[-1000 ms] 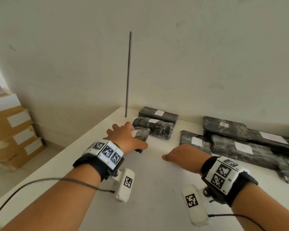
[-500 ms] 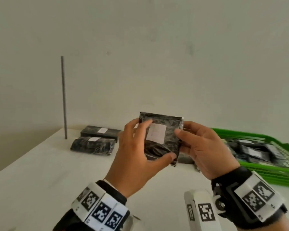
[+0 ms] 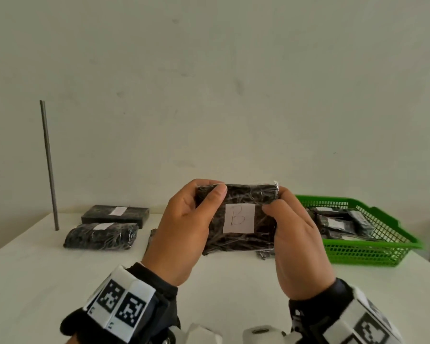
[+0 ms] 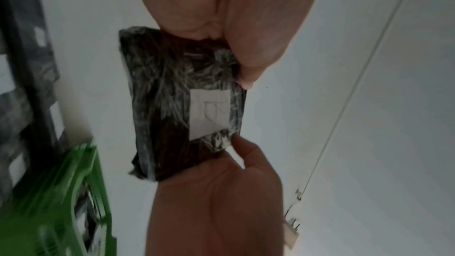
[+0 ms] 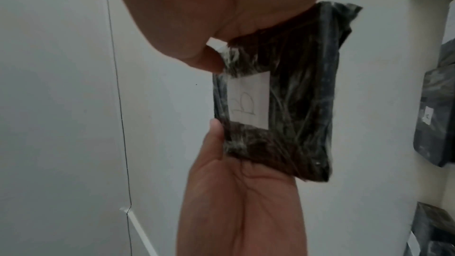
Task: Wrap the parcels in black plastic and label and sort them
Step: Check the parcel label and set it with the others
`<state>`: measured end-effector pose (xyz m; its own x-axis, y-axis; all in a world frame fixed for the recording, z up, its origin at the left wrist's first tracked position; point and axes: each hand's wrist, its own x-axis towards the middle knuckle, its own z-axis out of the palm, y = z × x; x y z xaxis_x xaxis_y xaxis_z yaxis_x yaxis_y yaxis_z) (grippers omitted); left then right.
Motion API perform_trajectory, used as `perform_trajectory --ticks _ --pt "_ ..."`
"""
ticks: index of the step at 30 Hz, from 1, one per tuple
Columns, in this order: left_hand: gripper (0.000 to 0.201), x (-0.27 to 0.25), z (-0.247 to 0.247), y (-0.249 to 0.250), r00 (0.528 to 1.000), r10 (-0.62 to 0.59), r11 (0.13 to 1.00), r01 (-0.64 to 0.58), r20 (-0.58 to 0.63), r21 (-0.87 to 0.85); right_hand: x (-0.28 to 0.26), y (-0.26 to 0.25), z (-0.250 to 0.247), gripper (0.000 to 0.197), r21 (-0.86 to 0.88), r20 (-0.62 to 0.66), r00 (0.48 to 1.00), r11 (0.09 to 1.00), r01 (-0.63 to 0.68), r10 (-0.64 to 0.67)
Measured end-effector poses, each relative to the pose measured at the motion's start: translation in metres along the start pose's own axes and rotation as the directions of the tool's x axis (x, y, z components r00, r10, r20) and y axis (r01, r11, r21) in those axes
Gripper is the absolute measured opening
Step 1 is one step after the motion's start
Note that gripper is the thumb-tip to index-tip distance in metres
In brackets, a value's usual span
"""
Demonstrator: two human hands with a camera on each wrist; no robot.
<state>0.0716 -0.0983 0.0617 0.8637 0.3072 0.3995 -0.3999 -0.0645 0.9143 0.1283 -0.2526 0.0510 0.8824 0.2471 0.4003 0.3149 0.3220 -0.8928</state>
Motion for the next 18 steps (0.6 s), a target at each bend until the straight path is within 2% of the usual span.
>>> perform_trajectory --ticks 3,6,9,12,18 --pt "0.042 -0.002 -0.001 0.014 0.996 0.035 0.988 -0.047 0.085 0.149 -0.001 -0.003 0.007 0.020 -0.007 -0.021 0.999 0.999 0.037 -0.037" --pt "0.035 0.001 -0.007 0.027 0.996 0.039 0.971 -0.056 0.076 0.232 0.002 -0.009 0.012 0.029 -0.082 0.008 0.998 0.995 0.057 -0.056" --pt "0.043 0.002 -0.009 0.031 0.992 0.014 0.988 -0.034 0.128 0.150 0.004 -0.014 0.017 0.046 -0.104 0.012 0.994 0.989 0.105 -0.104" --pt "0.050 -0.003 -0.010 0.034 0.990 0.009 0.993 -0.025 0.141 0.114 0.004 -0.019 0.020 0.060 -0.207 0.031 0.983 0.961 0.186 -0.183" --pt "0.054 -0.009 -0.012 0.044 0.991 0.088 0.977 -0.105 0.097 0.184 -0.003 -0.032 0.021 0.058 -0.250 0.083 0.973 0.941 0.229 -0.215"
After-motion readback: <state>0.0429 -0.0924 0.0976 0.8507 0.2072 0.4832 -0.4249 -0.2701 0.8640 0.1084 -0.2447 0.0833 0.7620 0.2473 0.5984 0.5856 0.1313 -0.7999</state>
